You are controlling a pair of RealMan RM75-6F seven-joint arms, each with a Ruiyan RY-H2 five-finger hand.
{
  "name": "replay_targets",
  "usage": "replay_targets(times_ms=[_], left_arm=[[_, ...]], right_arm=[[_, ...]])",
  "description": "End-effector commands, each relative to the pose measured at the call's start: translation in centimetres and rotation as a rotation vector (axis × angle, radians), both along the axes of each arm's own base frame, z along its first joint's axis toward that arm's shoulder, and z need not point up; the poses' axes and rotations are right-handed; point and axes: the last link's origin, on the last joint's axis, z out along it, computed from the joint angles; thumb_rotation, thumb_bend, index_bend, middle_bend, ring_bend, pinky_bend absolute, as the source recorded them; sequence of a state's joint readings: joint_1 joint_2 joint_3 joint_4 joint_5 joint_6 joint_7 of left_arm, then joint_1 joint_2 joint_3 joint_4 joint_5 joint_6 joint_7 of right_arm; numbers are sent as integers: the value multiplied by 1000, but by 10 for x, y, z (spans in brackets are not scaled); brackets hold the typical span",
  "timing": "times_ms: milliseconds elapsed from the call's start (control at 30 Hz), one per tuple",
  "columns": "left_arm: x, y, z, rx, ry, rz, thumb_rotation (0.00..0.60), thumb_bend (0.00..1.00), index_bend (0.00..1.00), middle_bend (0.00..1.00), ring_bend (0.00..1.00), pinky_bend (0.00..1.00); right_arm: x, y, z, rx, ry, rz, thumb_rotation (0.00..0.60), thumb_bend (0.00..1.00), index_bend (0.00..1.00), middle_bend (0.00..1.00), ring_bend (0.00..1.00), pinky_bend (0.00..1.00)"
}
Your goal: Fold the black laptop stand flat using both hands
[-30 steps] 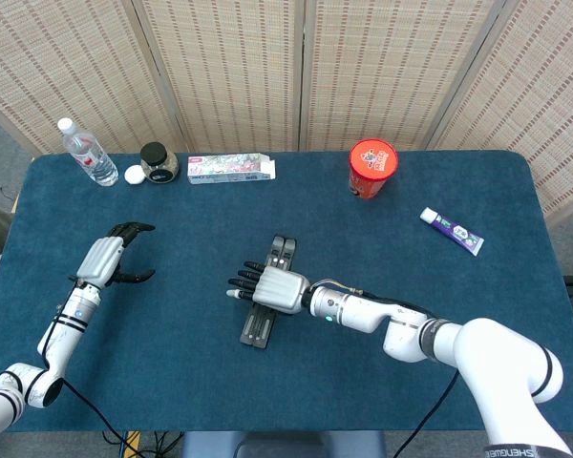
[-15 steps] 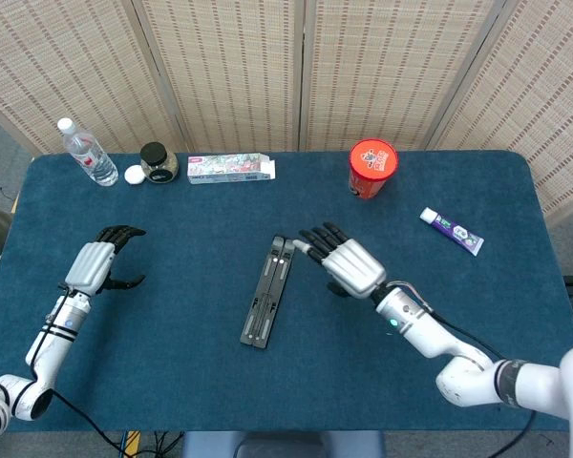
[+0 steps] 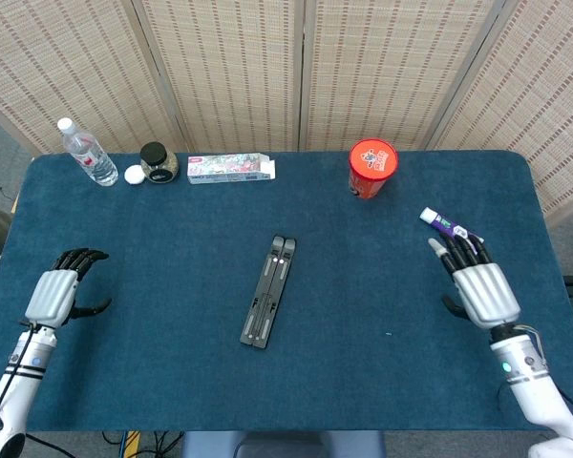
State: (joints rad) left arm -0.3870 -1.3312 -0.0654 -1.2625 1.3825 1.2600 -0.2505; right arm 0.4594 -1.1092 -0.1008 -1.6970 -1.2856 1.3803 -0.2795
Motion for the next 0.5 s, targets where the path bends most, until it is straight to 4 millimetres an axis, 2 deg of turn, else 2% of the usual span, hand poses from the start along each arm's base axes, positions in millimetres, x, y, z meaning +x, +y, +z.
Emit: replay_targets(times_ms=[33, 233, 500], left_arm=[[-11, -35, 17, 39, 56, 69, 600, 173, 209, 195, 111, 73], [-12, -71, 29, 80, 89, 109, 600, 173, 216, 196, 111, 74], [-1, -105, 36, 120, 92, 79, 600, 173, 221, 196, 111, 73]], right_arm=[[-24, 31, 16, -46, 8, -86, 600, 207, 0, 43, 0, 0], [-42, 61, 29, -101, 29, -123, 600, 207, 0, 51, 0, 0], [-42, 88, 39, -186, 2, -110, 600, 207, 0, 63, 0, 0]])
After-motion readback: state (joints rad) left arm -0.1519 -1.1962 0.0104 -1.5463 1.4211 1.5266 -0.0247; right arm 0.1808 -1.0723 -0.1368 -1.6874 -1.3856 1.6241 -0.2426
